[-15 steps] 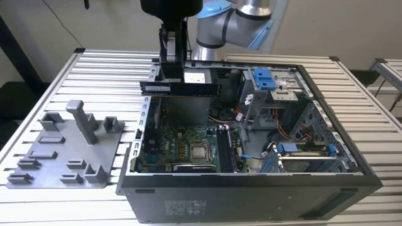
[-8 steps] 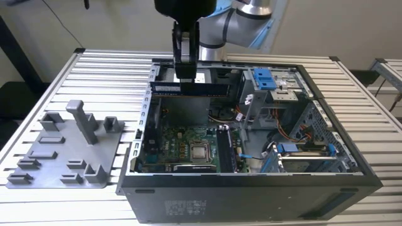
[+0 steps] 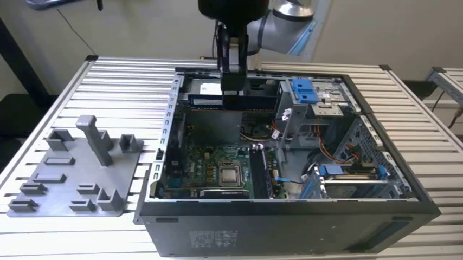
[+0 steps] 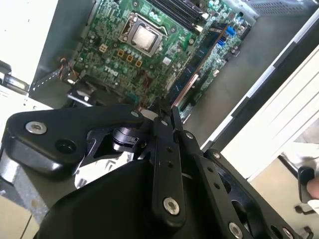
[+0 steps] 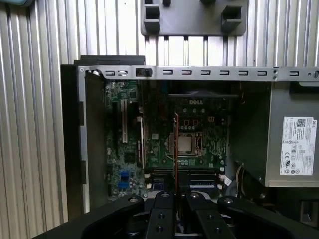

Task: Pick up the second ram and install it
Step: 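Pick up the second ram and move it above second insertion slot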

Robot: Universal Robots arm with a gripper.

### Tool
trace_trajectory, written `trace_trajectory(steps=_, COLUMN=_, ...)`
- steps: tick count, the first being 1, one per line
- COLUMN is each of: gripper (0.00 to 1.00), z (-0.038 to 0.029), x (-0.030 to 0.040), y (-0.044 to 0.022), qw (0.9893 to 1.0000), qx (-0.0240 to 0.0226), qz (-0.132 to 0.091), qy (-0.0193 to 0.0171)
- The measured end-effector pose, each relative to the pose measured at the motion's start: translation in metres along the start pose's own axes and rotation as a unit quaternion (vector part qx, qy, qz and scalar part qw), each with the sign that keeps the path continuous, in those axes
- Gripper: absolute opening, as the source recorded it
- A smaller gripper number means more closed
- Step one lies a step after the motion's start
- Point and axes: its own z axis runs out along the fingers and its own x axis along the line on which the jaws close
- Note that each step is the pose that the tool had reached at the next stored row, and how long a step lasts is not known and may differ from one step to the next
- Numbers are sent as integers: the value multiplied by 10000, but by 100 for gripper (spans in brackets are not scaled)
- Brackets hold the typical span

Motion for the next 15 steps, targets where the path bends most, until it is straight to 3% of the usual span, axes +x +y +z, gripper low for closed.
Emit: trace_trajectory(steps=15, gripper=14, z=11, x=-10, y=-375, qw=10000, qx=-1, qz=0, qy=1)
